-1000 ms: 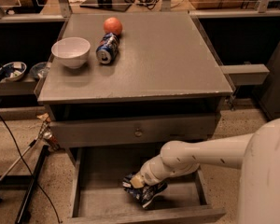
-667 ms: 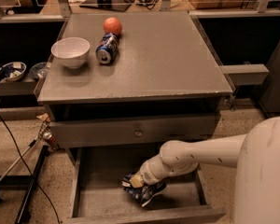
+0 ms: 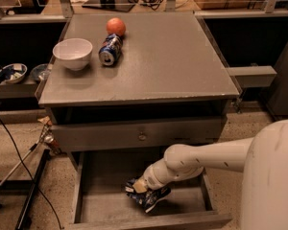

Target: Place blue chip bag into middle drawer

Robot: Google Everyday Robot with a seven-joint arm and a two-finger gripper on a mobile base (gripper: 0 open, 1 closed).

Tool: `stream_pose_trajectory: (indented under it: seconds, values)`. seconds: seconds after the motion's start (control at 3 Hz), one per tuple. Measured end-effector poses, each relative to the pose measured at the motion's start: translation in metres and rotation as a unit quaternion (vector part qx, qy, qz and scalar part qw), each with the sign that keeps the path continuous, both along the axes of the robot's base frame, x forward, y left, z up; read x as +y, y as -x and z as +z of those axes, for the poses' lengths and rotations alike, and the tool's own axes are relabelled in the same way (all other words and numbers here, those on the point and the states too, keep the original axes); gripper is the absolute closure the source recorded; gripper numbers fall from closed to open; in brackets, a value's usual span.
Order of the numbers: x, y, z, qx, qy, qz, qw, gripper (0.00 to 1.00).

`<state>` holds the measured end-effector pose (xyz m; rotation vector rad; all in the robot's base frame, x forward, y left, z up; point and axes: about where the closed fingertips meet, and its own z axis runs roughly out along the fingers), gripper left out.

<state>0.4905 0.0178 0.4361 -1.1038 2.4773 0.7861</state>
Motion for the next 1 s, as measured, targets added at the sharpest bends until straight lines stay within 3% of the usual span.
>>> stream_pose_trajectory:
  seconds: [0.67,1.0]
  values:
    - [0.0000,0.0000,0.0000,0.000,0.000,0.000,1.0000,0.00]
    - [0.0000,0.0000,0.0000,0.000,0.000,0.000,1.0000,0.00]
